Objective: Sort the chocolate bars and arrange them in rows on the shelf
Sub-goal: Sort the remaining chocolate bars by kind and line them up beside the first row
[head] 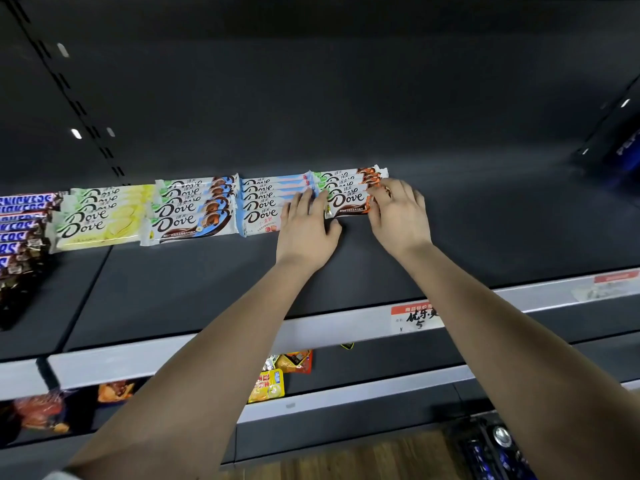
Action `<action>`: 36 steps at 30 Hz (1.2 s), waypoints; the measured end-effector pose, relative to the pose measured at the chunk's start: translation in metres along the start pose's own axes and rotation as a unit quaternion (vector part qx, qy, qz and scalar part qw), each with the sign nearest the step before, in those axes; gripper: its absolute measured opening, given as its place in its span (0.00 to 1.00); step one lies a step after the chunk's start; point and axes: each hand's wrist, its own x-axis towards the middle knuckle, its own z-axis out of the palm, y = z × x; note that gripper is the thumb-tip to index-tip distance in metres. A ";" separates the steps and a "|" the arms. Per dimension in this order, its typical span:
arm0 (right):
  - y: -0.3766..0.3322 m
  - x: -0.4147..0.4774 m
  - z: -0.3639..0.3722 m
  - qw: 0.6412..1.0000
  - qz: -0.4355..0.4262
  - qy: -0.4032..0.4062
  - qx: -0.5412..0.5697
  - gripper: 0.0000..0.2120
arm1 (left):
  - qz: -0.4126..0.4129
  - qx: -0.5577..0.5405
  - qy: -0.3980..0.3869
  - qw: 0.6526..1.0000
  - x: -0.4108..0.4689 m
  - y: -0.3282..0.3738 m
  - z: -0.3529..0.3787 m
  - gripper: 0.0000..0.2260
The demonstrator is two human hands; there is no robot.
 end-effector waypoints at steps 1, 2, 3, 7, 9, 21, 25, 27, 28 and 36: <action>-0.001 -0.001 0.000 1.000 -0.017 -0.002 -0.015 0.13 | -0.002 -0.018 -0.004 1.000 0.000 0.001 -0.002 0.25; -0.004 -0.002 0.000 0.999 -0.027 -0.009 -0.026 0.13 | -0.004 -0.041 -0.007 0.999 -0.001 0.001 -0.004 0.26; -0.008 -0.003 -0.001 0.999 -0.027 -0.018 -0.031 0.14 | -0.006 -0.064 -0.011 0.998 -0.001 0.001 -0.008 0.26; -0.028 -0.007 -0.005 0.999 -0.003 -0.048 -0.009 0.15 | 0.016 -0.054 -0.023 0.998 -0.009 -0.009 -0.023 0.26; -0.043 -0.005 -0.007 0.998 -0.001 -0.060 0.007 0.16 | 0.027 -0.015 -0.017 0.999 -0.011 -0.023 -0.033 0.25; -0.210 0.028 0.000 0.986 -0.072 -0.096 0.114 0.16 | -0.078 0.080 0.054 0.992 -0.048 -0.151 -0.157 0.25; -0.276 0.029 0.007 0.976 -0.116 -0.104 0.152 0.16 | -0.118 0.104 0.065 0.985 -0.073 -0.198 -0.197 0.25; -0.306 0.030 0.010 0.971 -0.141 -0.108 0.157 0.16 | -0.143 0.116 0.068 0.981 -0.087 -0.221 -0.215 0.25; -0.321 0.031 0.011 0.969 -0.153 -0.110 0.161 0.16 | -0.154 0.121 0.075 0.978 -0.095 -0.232 -0.223 0.25; -0.426 0.028 0.025 0.948 -0.232 -0.121 0.183 0.15 | -0.222 0.147 0.101 0.959 -0.148 -0.308 -0.281 0.24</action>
